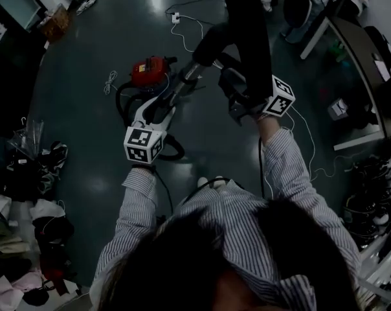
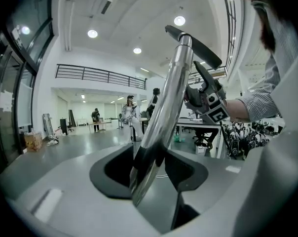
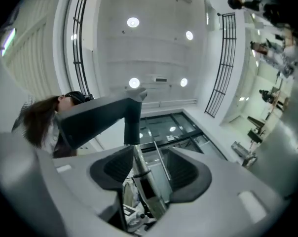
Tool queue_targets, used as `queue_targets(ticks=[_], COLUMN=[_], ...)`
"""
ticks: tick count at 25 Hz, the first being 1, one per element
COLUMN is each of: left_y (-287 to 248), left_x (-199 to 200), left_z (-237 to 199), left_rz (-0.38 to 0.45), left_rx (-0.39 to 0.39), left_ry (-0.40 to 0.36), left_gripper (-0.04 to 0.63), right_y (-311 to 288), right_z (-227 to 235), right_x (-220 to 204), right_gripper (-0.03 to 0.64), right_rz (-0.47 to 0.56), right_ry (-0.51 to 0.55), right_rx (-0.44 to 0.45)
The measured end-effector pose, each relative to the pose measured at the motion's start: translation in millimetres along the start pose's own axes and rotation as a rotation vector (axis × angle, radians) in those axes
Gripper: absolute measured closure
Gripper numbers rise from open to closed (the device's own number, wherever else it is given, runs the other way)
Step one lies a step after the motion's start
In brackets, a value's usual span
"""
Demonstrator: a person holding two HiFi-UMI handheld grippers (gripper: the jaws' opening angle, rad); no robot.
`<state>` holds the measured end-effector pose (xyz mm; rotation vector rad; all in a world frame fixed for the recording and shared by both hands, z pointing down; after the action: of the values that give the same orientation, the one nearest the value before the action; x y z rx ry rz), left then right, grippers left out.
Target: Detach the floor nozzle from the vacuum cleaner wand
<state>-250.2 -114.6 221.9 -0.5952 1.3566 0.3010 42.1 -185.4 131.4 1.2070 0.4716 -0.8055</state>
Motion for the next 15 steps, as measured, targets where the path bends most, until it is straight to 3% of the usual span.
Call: queue_targets(ticks=[4,15], left_y=[6.0,-1.6], left_x=[-1.8,-20.2], left_z=[0.5,-1.8], left_rz=[0.031,0.105], left_rx=[-0.015,-0.091], left_ry=[0.022,0.105], left_gripper=[0.399,0.397], right_y=[-26.5,-61.8], right_z=[-6.4,-17.7], right_x=[3.0,14.2], right_gripper=[0.394,0.394], right_rz=[-0.002,-0.023], right_ry=[-0.015,0.061], right_rx=[0.115,0.203])
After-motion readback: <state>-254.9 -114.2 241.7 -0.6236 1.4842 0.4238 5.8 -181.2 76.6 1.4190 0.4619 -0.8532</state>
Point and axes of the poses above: the fingertips, and each gripper's own axes: y backward along the fingers, z to its right, x out of its top, the point moved 10 cm from there along y, backward along the fingers, and after that the axes turned 2 degrees about -y, right-handed, at the moved point
